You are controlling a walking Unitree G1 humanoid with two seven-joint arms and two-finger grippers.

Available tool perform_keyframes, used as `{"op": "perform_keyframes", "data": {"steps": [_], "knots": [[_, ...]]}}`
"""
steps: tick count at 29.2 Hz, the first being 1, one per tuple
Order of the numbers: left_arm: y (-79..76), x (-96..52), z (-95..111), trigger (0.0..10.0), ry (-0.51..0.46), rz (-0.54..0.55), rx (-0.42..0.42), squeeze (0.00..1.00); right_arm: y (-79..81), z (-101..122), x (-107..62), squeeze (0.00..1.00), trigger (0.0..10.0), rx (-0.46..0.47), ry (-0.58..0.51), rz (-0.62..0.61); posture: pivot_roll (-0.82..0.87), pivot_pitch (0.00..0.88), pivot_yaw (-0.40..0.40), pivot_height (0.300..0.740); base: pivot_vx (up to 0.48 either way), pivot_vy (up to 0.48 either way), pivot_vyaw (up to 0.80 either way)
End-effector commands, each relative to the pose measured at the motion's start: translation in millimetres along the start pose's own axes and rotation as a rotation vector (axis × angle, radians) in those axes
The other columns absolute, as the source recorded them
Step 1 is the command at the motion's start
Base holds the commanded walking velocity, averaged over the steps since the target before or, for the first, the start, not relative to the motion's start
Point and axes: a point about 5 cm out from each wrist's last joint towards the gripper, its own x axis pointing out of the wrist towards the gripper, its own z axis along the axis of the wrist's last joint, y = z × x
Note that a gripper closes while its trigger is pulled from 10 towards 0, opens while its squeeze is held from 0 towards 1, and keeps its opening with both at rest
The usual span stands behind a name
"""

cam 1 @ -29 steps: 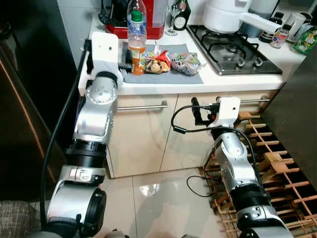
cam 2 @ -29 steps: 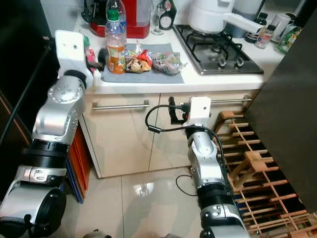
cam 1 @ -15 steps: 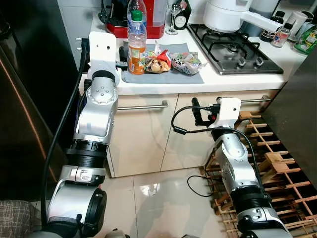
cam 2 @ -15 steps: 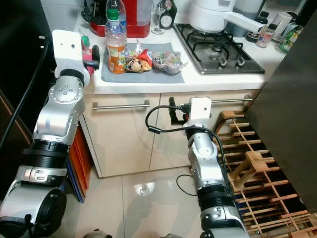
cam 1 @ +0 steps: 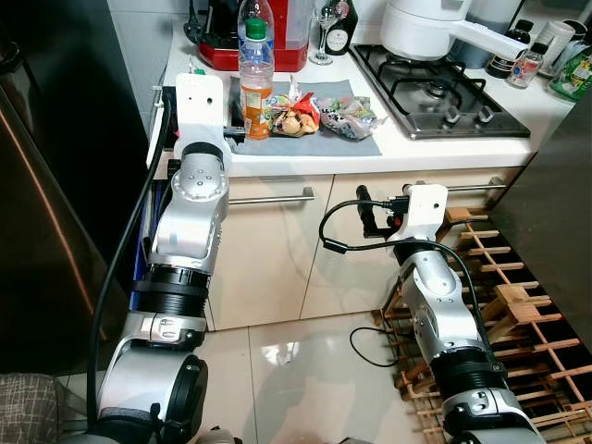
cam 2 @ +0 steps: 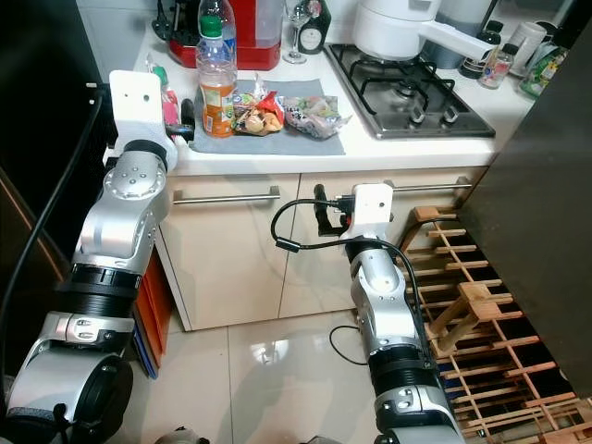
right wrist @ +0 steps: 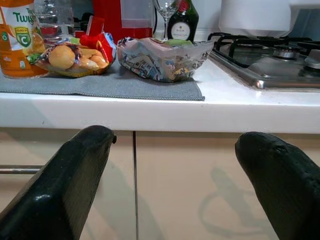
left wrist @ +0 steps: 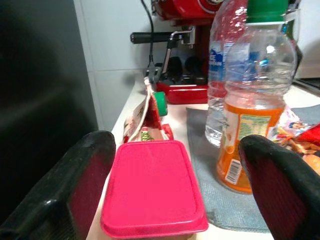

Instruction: Restocking fridge

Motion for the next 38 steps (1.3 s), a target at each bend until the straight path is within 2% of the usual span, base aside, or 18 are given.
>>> {"op": "perform_keyframes", "data": {"steps": [1, 7, 15, 38], "knots": [[2.0, 0.5, -8, 10.0, 0.041, 0.018, 0.006, 0.00, -4.2, 1, -2.9, 0.00, 10.0, -0.008, 0.001, -0.009, 0.02, 0.000, -0.043, 0.740, 0.000, 0.000, 0.00], [4.5, 0.2, -13, 10.0, 0.065, 0.034, -0.003, 0.00, -4.0, 1, -2.7, 0.00, 10.0, -0.005, 0.003, -0.009, 0.02, 0.000, -0.042, 0.740, 0.000, 0.000, 0.00], [-1.5, -2.2, -12, 10.0, 0.062, 0.007, -0.011, 0.00, -3.1, 0, -2.8, 0.00, 10.0, -0.005, 0.006, -0.006, 0.02, 0.000, -0.044, 0.740, 0.000, 0.000, 0.00], [-2.6, -5.6, -22, 10.0, 0.099, 0.001, -0.001, 0.00, -3.3, -1, -3.5, 0.00, 10.0, -0.008, 0.011, -0.005, 0.02, 0.000, -0.041, 0.740, 0.000, 0.000, 0.00]]}}
